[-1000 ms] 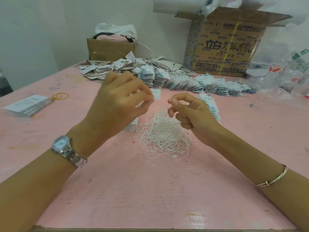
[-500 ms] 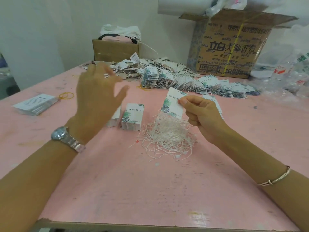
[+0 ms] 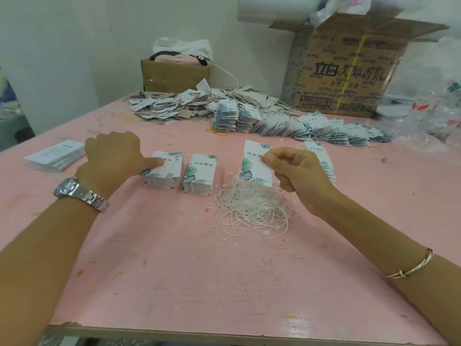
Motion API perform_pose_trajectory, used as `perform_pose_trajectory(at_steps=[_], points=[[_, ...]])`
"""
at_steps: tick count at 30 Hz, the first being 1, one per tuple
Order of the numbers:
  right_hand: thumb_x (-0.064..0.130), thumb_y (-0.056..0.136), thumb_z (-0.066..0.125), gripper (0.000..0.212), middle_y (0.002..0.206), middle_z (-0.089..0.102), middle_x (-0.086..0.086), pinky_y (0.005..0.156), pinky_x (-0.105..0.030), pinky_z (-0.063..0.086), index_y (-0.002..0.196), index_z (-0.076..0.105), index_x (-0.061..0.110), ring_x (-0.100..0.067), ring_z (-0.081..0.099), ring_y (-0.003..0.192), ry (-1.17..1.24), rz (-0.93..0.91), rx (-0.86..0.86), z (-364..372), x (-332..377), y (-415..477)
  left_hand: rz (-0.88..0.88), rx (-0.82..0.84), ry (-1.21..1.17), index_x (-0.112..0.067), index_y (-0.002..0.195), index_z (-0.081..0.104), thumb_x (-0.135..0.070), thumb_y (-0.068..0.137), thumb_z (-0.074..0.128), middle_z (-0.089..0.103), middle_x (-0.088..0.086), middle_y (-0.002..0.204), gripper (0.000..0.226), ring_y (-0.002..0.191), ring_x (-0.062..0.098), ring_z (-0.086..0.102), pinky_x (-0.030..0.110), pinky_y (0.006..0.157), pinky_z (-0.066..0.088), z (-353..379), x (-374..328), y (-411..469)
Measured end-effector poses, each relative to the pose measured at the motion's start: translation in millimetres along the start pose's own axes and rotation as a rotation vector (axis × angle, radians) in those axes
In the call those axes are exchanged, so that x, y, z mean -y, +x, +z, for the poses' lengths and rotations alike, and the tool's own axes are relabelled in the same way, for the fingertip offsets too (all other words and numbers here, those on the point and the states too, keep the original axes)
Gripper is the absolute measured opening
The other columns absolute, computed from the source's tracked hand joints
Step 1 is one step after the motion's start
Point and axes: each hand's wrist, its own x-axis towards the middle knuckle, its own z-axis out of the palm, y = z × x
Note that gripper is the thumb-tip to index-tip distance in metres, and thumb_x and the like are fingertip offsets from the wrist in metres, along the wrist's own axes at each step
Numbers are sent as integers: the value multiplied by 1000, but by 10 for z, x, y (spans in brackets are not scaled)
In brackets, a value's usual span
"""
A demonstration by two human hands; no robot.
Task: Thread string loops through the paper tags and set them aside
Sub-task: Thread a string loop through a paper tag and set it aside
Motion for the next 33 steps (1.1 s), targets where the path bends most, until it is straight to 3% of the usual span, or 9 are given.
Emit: perform_pose_trajectory(at_steps=[4, 8, 12, 19, 21, 24, 27, 31, 33], points=[[15, 89, 66, 8, 50, 35, 5, 41, -18, 21, 87, 69, 8, -9, 21, 44, -26, -8, -3, 4, -9, -3, -26, 2, -31, -11, 65, 59, -72, 78, 61, 53, 8, 64, 62, 58, 21, 42, 33, 70, 35, -7, 5, 30], [13, 91, 65, 7, 49, 38, 6, 41, -19, 21, 86, 68, 9, -10, 22, 44, -47, -15, 4, 17, -13, -12, -24, 123, -208, -6, 71, 59, -63, 85, 60, 57, 10, 72, 60, 70, 27, 53, 37, 77, 45, -71, 81, 131], [13, 91, 65, 7, 47, 40, 8, 40, -19, 21, 86, 68, 9, -10, 22, 42, -55, -27, 12, 24, -16, -21, -48, 138, -352, 2, 68, 59, -54, 89, 62, 54, 15, 70, 59, 62, 25, 48, 32, 61, 36, -133, 137, 164], [13, 91, 66, 7, 47, 39, 8, 40, -18, 21, 85, 69, 9, -9, 23, 42, -53, -30, 16, 19, -27, -14, -66, 170, -405, 0, 61, 49, -44, 93, 61, 45, 12, 66, 56, 59, 23, 41, 31, 54, 29, -81, 66, 140], [15, 90, 67, 7, 48, 40, 7, 41, -18, 21, 85, 69, 10, -9, 23, 42, -49, -28, 20, 14, -29, -14, -61, 194, -397, 2, 72, 57, -46, 93, 60, 51, 11, 72, 53, 66, 25, 46, 31, 60, 34, -53, 67, 149], [16, 89, 68, 7, 49, 41, 6, 42, -21, 19, 84, 70, 10, -10, 23, 43, -59, -25, 28, 19, -31, -22, -42, 202, -359, 0, 102, 66, -51, 95, 53, 63, 14, 103, 53, 87, 30, 53, 33, 74, 40, -23, 82, 144], [14, 90, 66, 7, 48, 43, 8, 42, -21, 18, 85, 69, 9, -9, 23, 42, -83, -26, 35, 22, -33, -30, -15, 144, -363, -6, 96, 68, -47, 98, 48, 64, 14, 108, 45, 90, 30, 53, 34, 77, 40, -32, 71, 124], [9, 91, 66, 6, 66, 61, 8, 41, -9, 32, 88, 68, 4, 0, 44, 38, -172, -133, 9, 57, -11, -54, 18, 58, -900, -19, 72, 62, -39, 97, 58, 60, 5, 92, 32, 79, 21, 52, 31, 79, 42, -110, -41, 49], [8, 91, 66, 4, 77, 65, 3, 48, -6, 40, 88, 67, 5, 5, 54, 48, -209, -201, 3, 74, 3, -64, 75, 97, -1103, -23, 77, 63, -37, 97, 59, 60, -3, 79, 25, 62, 11, 51, 23, 63, 41, -167, -172, -56]])
